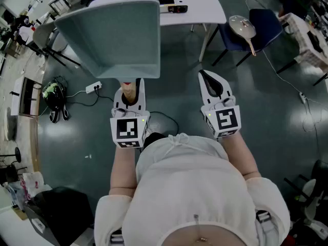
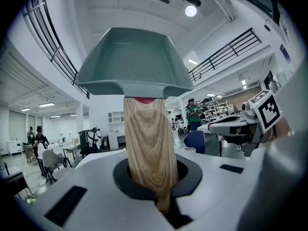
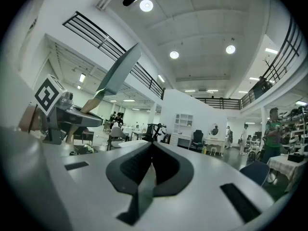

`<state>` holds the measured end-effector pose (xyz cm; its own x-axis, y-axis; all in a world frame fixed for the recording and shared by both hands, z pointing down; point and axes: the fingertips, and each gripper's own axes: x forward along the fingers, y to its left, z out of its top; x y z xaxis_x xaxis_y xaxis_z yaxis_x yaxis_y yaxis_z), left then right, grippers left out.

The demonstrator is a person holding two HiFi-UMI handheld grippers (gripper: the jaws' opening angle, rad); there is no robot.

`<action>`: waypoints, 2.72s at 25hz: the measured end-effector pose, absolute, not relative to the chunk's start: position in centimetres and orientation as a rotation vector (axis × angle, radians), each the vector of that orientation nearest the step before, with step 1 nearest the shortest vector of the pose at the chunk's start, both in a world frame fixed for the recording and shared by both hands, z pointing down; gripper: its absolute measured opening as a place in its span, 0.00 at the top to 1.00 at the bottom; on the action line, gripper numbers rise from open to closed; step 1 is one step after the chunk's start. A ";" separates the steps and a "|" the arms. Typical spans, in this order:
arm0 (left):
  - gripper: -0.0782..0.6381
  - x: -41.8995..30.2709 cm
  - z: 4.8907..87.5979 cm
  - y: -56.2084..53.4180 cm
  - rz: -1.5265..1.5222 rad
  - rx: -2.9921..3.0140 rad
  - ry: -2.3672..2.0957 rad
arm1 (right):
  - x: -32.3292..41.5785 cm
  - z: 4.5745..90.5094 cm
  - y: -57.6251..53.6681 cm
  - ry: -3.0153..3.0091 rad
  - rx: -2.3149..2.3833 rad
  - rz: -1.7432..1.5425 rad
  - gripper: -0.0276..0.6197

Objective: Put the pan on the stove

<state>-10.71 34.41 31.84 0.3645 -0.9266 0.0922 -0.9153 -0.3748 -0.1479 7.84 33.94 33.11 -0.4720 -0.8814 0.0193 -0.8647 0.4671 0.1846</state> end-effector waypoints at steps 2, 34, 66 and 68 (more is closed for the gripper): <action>0.86 -10.5 31.8 34.3 -0.237 -2.537 1.714 | 8.1 33.3 33.8 -2.592 1.546 -0.222 0.95; 0.86 -11.8 32.9 19.3 -0.271 -2.566 1.685 | 8.2 35.1 18.1 -2.551 1.604 -0.066 0.95; 0.86 -11.6 38.2 -15.7 -0.470 -2.685 1.801 | 5.1 36.9 -18.2 -2.559 1.439 -0.070 0.95; 0.86 -11.0 38.9 -17.0 -0.496 -2.686 1.839 | 5.3 37.1 -20.1 -2.567 1.398 -0.072 0.95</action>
